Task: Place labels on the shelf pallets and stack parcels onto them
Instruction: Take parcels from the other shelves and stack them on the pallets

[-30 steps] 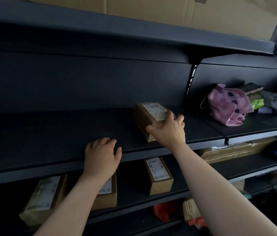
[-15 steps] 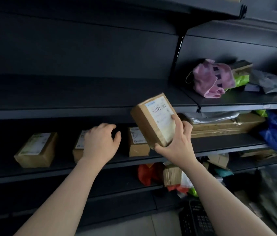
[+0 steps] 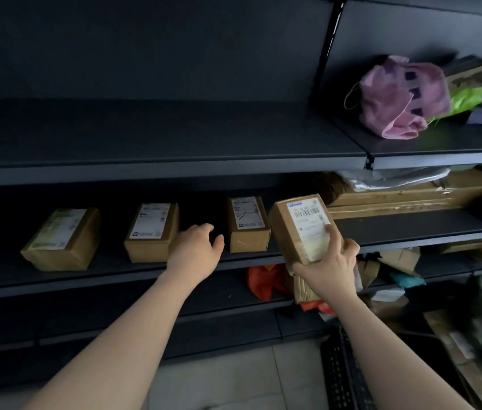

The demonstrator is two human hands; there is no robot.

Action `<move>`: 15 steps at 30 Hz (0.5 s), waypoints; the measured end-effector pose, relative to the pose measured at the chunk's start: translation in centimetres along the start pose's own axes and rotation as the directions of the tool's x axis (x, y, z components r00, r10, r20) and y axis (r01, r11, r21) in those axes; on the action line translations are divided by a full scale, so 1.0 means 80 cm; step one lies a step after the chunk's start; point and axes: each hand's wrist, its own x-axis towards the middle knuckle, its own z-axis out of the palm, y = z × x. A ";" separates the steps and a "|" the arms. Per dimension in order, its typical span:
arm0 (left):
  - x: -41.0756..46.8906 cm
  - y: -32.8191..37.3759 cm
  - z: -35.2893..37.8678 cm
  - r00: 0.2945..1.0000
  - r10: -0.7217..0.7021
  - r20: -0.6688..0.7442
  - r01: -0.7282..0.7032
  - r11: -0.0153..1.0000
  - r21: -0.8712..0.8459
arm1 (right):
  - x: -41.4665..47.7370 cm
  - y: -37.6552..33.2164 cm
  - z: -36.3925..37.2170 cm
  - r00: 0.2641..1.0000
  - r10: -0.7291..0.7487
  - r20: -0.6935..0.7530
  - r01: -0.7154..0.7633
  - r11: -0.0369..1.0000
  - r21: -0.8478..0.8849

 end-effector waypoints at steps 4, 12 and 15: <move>0.051 -0.011 0.037 0.996 -0.053 0.071 0.058 0.996 -0.074 | 0.044 0.009 0.027 0.994 0.108 0.018 -0.108 0.994 -0.008; 0.133 -0.023 0.106 0.943 -0.170 0.287 0.251 0.929 -0.271 | 0.107 0.015 0.078 0.972 0.202 0.123 -0.196 0.979 -0.063; 0.157 -0.021 0.123 0.899 -0.230 0.373 0.366 0.863 -0.350 | 0.120 0.017 0.095 0.960 0.223 0.171 -0.217 0.975 -0.054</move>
